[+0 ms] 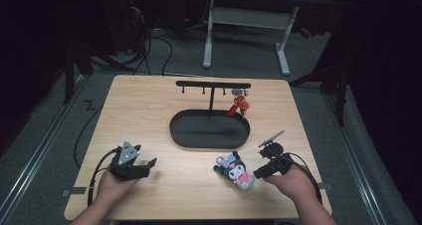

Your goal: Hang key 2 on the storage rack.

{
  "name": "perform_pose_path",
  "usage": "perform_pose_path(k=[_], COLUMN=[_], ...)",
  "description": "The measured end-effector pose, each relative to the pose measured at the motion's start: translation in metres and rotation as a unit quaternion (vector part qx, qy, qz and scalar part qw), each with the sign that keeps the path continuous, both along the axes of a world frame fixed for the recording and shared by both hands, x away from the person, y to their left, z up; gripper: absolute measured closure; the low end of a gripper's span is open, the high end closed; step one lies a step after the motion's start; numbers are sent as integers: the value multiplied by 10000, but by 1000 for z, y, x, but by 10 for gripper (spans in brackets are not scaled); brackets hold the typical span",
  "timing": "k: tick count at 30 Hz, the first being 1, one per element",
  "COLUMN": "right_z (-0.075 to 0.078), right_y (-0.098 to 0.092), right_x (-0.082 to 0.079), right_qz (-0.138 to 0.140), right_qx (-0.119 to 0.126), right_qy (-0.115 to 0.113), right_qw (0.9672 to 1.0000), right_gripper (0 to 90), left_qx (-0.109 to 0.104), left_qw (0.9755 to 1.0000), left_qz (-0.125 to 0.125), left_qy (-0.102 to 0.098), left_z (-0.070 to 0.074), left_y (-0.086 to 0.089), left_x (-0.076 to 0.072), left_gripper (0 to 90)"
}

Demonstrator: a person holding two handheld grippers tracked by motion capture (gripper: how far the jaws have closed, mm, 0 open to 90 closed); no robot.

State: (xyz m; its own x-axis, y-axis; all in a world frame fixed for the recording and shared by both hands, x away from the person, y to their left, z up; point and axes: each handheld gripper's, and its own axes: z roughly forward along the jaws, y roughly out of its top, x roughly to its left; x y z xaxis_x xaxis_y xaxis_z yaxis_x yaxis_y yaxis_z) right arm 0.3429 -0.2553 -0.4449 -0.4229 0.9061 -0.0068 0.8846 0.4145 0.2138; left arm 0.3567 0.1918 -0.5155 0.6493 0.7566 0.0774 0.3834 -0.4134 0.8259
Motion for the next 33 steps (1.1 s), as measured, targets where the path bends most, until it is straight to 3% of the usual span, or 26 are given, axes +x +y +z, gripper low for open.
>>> perform_pose_path(k=[10,17,22,27,30,33], right_z=[8,-7,-21,-34,-40,-43], right_y=[33,44,52,58,62,64], right_x=[-8,-11,-10,-9,-7,-4], right_qz=[454,614,816,779,878,853], right_qx=[107,284,70,87,7,-70], right_qy=[25,209,241,330,365,365], right_qw=[9989,9975,9964,9964,9955,9957], right_gripper=[243,234,223,227,272,371], left_qx=[54,157,150,141,98,101], left_qw=[10000,9999,9999,9999,9999,9999], left_qz=[-38,-35,12,11,-52,-82], left_qy=[-58,-25,-36,-20,97,46], left_z=[1,-1,-1,-1,-2,0], left_y=[0,-1,2,2,1,0], left_x=[-3,-5,-8,-8,-8,-9], left_gripper=[243,243,243,244,237,237])
